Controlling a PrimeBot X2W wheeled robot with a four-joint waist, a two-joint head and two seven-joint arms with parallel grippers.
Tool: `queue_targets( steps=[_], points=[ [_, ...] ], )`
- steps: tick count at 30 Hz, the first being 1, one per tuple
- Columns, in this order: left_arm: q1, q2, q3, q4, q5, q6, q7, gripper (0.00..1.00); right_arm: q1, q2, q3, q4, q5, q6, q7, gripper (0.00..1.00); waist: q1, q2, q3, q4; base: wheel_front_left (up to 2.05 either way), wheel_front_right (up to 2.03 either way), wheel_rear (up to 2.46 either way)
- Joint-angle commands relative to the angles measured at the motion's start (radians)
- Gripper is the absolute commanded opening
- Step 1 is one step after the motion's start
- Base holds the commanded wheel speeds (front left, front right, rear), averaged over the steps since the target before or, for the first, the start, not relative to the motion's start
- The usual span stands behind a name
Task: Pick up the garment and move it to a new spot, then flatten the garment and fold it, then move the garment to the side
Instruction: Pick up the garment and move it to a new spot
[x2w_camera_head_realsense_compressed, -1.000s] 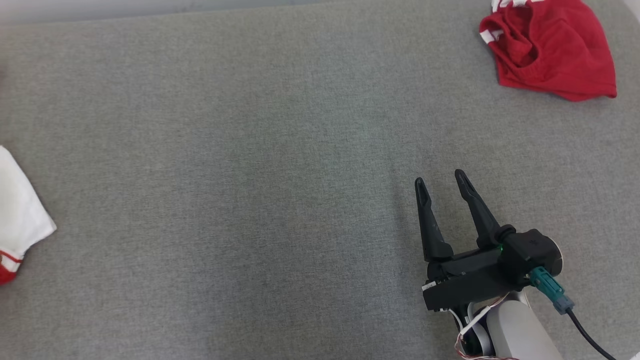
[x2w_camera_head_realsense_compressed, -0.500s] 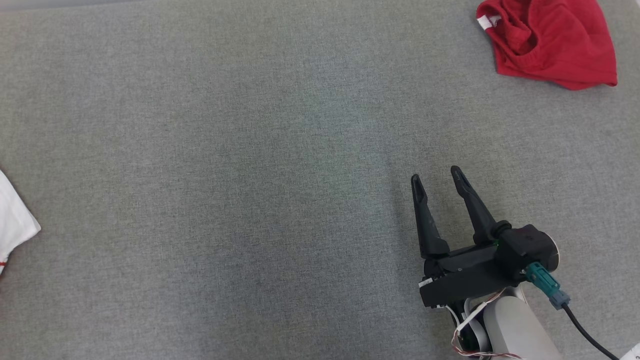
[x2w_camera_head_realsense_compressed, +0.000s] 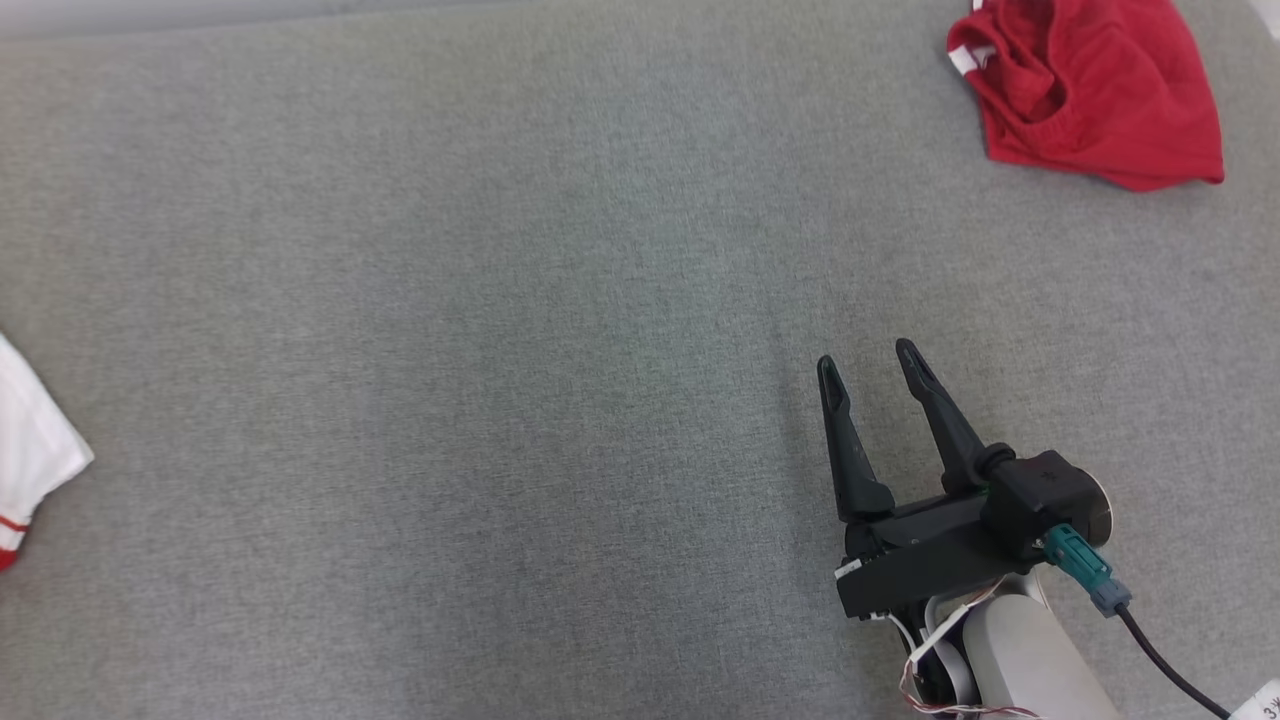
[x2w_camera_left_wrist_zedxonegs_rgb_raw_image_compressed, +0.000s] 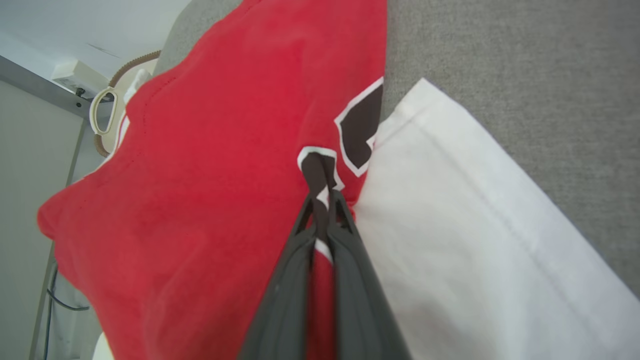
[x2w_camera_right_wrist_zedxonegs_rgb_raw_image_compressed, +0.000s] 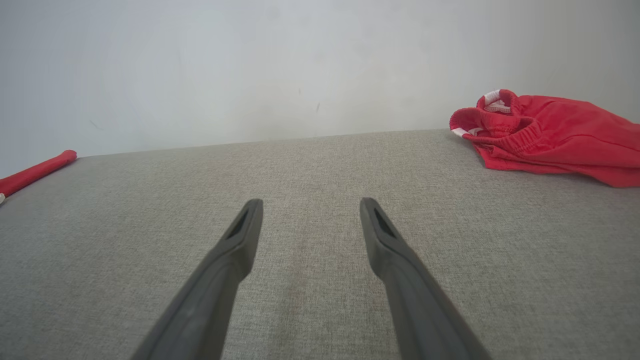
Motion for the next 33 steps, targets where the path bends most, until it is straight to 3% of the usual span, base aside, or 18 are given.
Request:
queue_targets(
  steps=[1,17,33],
  points=[
    [0.001,0.008,-0.008,-0.005,-0.001,0.001,-0.027,0.0,0.004,-0.001,0.0,0.002,0.008,-0.001,-0.002,1.0,0.0,-0.0001,-0.017,0.008,0.0,0.0,0.0],
    [-0.113,-0.056,-0.161,-0.186,-0.015,0.001,-0.227,0.0,0.041,-0.008,0.001,0.025,0.022,-0.001,-0.002,1.0,0.0,-0.0001,-0.132,0.049,0.0,0.0,0.0],
    [-0.077,-0.063,-0.342,-0.6,-0.094,0.001,-0.172,0.0,0.072,-0.004,-0.005,0.015,0.036,-0.001,-0.002,1.0,0.0,-0.0001,-0.183,-0.034,0.0,0.0,0.0]
  ],
)
